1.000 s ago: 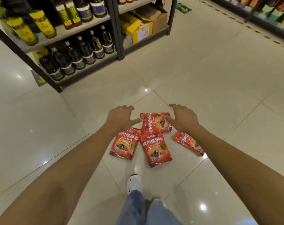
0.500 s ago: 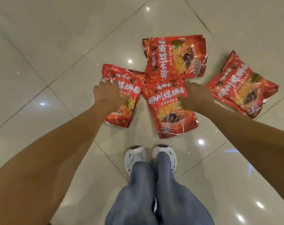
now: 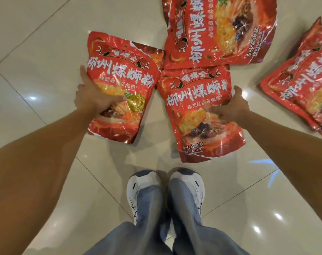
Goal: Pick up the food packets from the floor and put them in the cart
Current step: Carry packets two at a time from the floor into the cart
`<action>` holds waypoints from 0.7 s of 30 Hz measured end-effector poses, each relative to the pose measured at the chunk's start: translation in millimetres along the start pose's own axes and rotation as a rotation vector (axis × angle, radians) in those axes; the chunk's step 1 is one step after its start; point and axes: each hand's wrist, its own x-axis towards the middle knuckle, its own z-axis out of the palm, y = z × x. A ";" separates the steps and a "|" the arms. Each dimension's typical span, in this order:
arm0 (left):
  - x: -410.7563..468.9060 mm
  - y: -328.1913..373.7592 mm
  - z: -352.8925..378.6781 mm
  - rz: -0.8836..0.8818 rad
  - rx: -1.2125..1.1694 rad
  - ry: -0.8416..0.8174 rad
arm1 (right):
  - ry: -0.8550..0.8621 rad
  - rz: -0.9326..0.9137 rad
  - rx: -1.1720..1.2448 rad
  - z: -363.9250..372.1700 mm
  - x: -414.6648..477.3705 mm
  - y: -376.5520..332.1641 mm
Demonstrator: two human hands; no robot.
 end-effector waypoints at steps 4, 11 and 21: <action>-8.6 3.0 -6.9 -0.124 -0.219 -0.062 | -0.116 0.053 0.108 -3.1 -9.5 -7.0; -64.5 24.0 -11.8 -0.165 -0.463 -0.053 | -0.055 0.114 0.301 16.4 -74.5 -21.5; -169.0 60.9 -154.8 0.021 -0.464 -0.037 | 0.055 0.039 0.411 -90.3 -203.0 -86.2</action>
